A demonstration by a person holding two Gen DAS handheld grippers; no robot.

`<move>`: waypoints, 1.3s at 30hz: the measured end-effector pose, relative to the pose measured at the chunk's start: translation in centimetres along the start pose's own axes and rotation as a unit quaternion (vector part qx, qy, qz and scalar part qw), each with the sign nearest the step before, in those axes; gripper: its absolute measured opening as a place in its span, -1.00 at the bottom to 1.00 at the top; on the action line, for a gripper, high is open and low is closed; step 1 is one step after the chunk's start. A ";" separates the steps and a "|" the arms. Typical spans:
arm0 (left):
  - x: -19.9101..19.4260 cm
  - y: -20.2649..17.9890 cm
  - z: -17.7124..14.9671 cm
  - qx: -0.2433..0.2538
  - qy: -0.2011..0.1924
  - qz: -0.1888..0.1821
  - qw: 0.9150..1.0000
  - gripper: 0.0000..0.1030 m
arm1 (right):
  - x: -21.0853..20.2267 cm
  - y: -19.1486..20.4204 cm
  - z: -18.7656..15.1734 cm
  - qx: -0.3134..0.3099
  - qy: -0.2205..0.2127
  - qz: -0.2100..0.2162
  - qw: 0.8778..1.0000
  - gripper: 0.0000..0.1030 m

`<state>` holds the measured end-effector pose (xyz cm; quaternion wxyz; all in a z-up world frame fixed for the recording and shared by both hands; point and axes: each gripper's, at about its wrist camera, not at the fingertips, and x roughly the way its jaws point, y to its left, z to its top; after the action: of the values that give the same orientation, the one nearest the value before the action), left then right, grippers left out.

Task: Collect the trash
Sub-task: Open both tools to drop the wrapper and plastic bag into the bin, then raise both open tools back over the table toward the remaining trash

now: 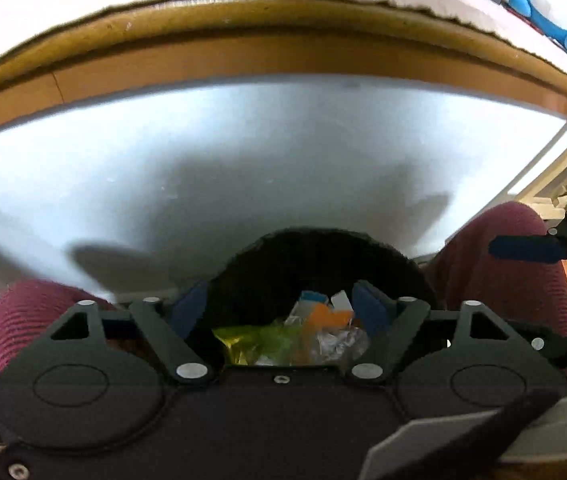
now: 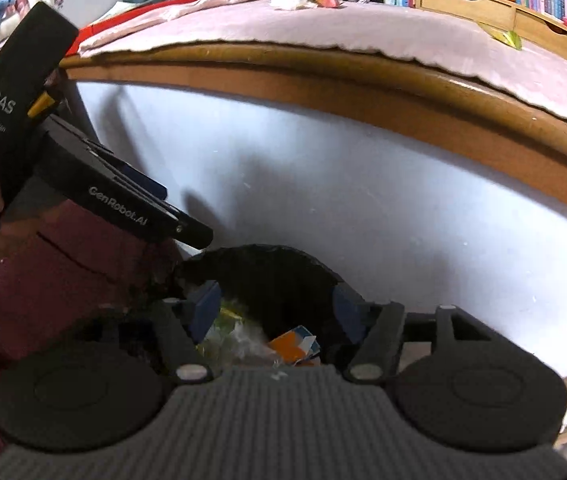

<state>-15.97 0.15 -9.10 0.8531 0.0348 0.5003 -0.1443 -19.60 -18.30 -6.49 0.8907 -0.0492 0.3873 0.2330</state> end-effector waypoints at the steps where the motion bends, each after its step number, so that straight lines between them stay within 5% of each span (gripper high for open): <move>1: -0.2 0.0 0.2 0.001 -0.003 0.000 1.000 0.55 | -0.2 -0.1 0.1 0.002 -0.008 -0.003 1.000 0.48; 11: -4.7 0.4 3.7 -0.010 -0.103 0.000 0.995 0.67 | -3.6 -3.8 3.1 0.070 -0.139 -0.031 0.987 0.48; 21: -9.9 2.9 11.3 -0.042 -0.246 0.038 0.968 0.77 | -5.3 -9.4 9.4 0.122 -0.240 -0.091 0.959 0.64; 25: -9.5 5.2 14.8 -0.072 -0.274 0.061 0.957 0.79 | -4.9 -11.9 12.2 0.127 -0.247 -0.131 0.952 0.67; 28: -7.8 6.7 17.4 -0.084 -0.283 0.095 0.951 0.79 | -3.5 -14.6 14.3 0.122 -0.233 -0.146 0.954 0.93; 32: -4.5 7.5 20.7 -0.068 -0.262 0.132 0.954 0.79 | -0.9 -18.9 16.6 0.155 -0.200 -0.172 0.952 1.00; 39: -0.6 9.3 24.4 -0.086 -0.265 0.124 0.952 0.83 | 3.0 -23.3 19.8 0.186 -0.172 -0.168 0.953 1.00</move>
<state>6.94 4.22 2.69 0.9660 -0.0169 0.2581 0.0021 5.94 -32.54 3.01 0.9633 0.0939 0.2512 0.0083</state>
